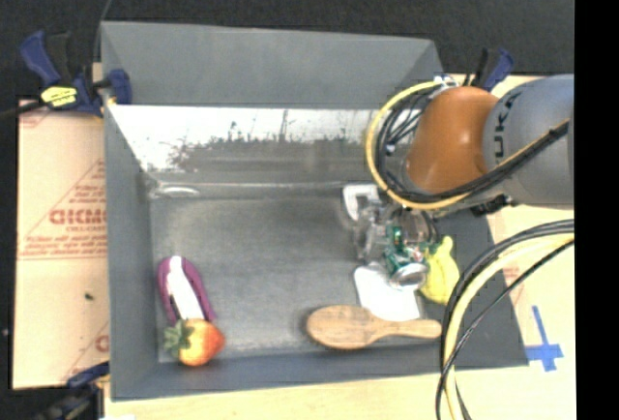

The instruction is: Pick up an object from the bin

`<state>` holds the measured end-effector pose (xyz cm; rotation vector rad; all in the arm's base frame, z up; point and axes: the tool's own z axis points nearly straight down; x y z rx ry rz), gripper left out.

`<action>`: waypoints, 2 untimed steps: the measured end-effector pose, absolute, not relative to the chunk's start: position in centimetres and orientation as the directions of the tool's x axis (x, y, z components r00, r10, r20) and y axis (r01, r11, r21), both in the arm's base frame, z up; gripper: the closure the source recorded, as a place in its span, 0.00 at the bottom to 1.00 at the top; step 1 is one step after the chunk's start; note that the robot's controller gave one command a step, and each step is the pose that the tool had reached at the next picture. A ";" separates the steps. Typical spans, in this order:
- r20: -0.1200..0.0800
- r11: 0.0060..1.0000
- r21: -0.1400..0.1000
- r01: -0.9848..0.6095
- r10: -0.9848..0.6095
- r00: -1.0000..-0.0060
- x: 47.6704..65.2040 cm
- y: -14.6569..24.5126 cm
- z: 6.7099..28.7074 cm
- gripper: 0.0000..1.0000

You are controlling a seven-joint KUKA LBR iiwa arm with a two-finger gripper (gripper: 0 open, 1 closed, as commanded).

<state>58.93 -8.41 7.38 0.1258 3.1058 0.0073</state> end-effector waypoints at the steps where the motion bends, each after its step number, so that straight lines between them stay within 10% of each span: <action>1: -0.029 0.987 -0.003 -0.163 -0.163 -0.986 57.8 -7.4 7.6 1.00; 2: -0.037 0.997 0.006 0.071 0.071 -0.997 60.4 -8.5 7.2 1.00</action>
Offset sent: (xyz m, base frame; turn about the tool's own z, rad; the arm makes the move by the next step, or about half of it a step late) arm 0.0125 -0.0006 -0.0038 -0.0097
